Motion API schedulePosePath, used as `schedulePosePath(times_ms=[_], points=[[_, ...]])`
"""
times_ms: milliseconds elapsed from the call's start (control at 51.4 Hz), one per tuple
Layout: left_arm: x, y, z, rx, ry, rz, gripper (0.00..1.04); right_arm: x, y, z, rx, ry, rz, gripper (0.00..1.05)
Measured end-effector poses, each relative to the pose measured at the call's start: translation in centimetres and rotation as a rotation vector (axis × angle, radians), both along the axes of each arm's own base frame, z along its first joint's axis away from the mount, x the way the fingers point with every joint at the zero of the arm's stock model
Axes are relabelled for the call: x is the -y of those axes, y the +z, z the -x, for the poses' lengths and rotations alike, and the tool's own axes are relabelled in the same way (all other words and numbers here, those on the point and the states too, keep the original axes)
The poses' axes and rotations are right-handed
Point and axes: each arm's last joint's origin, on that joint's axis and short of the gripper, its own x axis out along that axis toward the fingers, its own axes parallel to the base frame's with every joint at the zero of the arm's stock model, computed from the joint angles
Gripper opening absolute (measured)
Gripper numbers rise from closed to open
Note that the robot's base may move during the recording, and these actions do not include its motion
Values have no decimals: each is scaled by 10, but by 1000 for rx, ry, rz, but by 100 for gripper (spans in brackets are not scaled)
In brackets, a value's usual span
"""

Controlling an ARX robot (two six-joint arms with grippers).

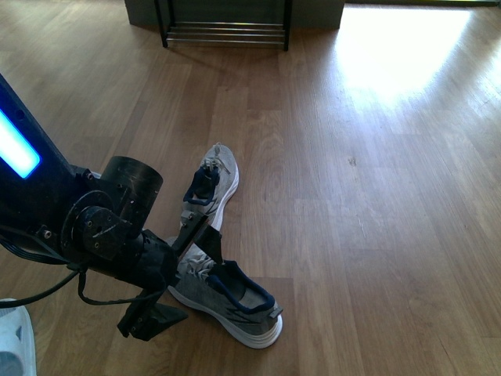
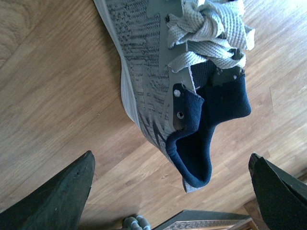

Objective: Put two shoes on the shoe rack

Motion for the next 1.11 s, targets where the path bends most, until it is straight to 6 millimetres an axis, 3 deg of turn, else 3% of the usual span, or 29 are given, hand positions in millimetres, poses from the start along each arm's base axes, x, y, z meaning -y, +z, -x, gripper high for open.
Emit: schedulePosePath(times_ms=[603, 817, 953, 1109], points=[[6, -53, -19, -25, -90, -30, 95, 0, 0, 0, 0, 0, 0, 95], [9, -61, -26, 14, -128, -12, 95, 0, 0, 0, 0, 0, 0, 95], [12, -71, -27, 44, -141, 27, 68, 0, 0, 0, 0, 0, 0, 96], [16, -79, -22, 43, -133, 52, 45, 0, 0, 0, 0, 0, 0, 96]])
